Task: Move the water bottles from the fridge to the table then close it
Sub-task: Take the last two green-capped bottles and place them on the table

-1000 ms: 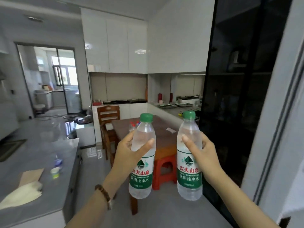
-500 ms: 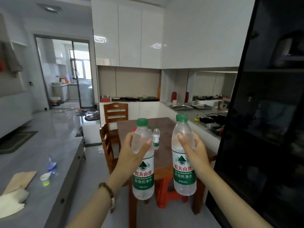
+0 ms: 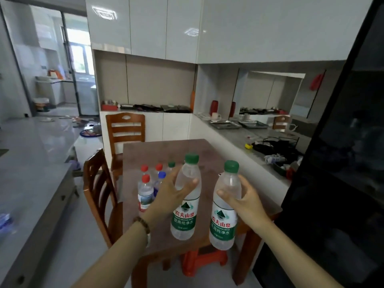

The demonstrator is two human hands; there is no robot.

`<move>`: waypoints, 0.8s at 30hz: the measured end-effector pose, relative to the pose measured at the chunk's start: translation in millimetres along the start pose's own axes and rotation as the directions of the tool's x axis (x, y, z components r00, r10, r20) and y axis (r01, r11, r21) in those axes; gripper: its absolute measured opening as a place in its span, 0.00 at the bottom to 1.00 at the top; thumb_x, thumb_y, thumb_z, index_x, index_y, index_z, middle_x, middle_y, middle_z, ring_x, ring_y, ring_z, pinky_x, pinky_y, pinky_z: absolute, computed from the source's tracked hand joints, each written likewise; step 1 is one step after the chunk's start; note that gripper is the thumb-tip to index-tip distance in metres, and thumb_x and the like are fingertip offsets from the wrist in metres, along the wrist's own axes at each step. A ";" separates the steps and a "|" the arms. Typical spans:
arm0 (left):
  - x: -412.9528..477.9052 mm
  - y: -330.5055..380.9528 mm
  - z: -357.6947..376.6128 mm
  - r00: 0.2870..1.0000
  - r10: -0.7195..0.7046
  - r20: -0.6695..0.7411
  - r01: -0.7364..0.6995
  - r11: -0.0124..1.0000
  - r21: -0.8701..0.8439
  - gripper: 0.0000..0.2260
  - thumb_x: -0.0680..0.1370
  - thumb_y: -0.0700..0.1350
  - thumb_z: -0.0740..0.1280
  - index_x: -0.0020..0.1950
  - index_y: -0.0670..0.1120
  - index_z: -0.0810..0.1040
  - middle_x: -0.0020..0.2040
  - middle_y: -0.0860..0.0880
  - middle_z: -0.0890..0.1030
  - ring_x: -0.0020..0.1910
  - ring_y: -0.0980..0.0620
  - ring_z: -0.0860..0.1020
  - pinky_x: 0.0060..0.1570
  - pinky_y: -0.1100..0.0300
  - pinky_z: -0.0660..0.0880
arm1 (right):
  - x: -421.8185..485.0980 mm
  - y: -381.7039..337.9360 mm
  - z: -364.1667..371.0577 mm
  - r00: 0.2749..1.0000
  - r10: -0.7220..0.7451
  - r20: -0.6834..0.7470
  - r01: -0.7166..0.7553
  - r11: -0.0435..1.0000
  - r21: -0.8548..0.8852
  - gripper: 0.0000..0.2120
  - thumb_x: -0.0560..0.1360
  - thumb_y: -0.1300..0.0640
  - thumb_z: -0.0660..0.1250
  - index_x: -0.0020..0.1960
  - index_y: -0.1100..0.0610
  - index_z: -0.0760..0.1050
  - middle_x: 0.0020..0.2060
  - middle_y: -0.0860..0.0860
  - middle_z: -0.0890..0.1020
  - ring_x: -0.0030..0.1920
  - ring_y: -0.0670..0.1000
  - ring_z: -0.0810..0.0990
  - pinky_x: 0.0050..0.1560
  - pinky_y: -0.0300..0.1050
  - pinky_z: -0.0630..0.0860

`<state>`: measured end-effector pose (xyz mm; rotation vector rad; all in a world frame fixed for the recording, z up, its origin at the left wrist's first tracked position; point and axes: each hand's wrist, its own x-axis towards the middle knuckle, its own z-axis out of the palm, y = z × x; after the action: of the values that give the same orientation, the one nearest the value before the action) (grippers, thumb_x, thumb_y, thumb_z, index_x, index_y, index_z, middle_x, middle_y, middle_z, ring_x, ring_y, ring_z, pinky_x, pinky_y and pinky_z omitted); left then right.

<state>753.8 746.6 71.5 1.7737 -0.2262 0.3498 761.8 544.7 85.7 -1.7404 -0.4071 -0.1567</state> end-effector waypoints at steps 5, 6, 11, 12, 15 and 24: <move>74.3 -53.5 -0.3 0.997 -0.032 0.065 0.025 0.994 0.105 0.15 0.73 0.45 0.72 0.59 0.48 0.77 0.52 0.57 0.81 0.49 0.67 0.78 0.45 0.73 0.73 | 77.0 57.2 -0.3 0.996 0.072 0.046 -0.071 0.997 -0.033 0.23 0.63 0.60 0.77 0.55 0.51 0.75 0.48 0.47 0.83 0.46 0.40 0.82 0.42 0.33 0.77; 87.6 -63.8 -2.8 0.994 -0.061 0.090 0.050 0.990 0.129 0.16 0.72 0.46 0.73 0.59 0.48 0.77 0.52 0.56 0.82 0.49 0.65 0.79 0.46 0.70 0.74 | 91.3 67.1 -0.6 0.995 0.081 0.063 -0.079 0.996 -0.040 0.23 0.63 0.60 0.78 0.54 0.50 0.75 0.48 0.46 0.82 0.46 0.39 0.81 0.43 0.33 0.77; 139.8 -107.0 -8.1 0.979 -0.126 0.159 0.078 0.957 0.278 0.23 0.70 0.49 0.74 0.63 0.50 0.73 0.55 0.55 0.80 0.51 0.65 0.77 0.50 0.69 0.74 | 165.0 121.6 3.1 0.973 0.133 0.187 -0.117 0.989 -0.092 0.27 0.61 0.57 0.79 0.57 0.60 0.74 0.49 0.50 0.82 0.51 0.49 0.81 0.43 0.34 0.76; 146.4 -113.0 -6.3 0.977 -0.133 0.169 0.073 0.944 0.321 0.24 0.70 0.48 0.75 0.64 0.49 0.73 0.56 0.57 0.79 0.51 0.69 0.76 0.49 0.73 0.72 | 176.9 133.7 4.6 0.964 0.148 0.221 -0.129 0.987 -0.099 0.27 0.63 0.58 0.79 0.58 0.60 0.73 0.50 0.50 0.81 0.52 0.50 0.80 0.42 0.32 0.76; 167.2 -133.4 -5.9 0.978 -0.136 0.159 0.051 0.893 0.448 0.26 0.69 0.52 0.75 0.64 0.50 0.73 0.58 0.60 0.77 0.52 0.73 0.72 0.50 0.77 0.67 | 206.6 159.0 11.3 0.934 0.142 0.327 -0.114 0.988 -0.104 0.26 0.65 0.61 0.77 0.59 0.60 0.71 0.50 0.48 0.79 0.50 0.42 0.78 0.40 0.26 0.73; 200.6 -183.6 -15.4 0.934 -0.320 0.158 0.117 0.693 0.711 0.29 0.63 0.66 0.71 0.58 0.51 0.76 0.55 0.55 0.80 0.52 0.56 0.78 0.54 0.55 0.76 | 259.1 232.3 43.7 0.828 0.157 0.538 -0.145 0.987 -0.065 0.26 0.64 0.65 0.77 0.59 0.58 0.72 0.54 0.49 0.80 0.51 0.35 0.80 0.45 0.32 0.76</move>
<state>1001.5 810.7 -22.1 2.5813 -0.0638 -0.0095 1079.2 597.8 -53.6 -1.8148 -0.6764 0.4654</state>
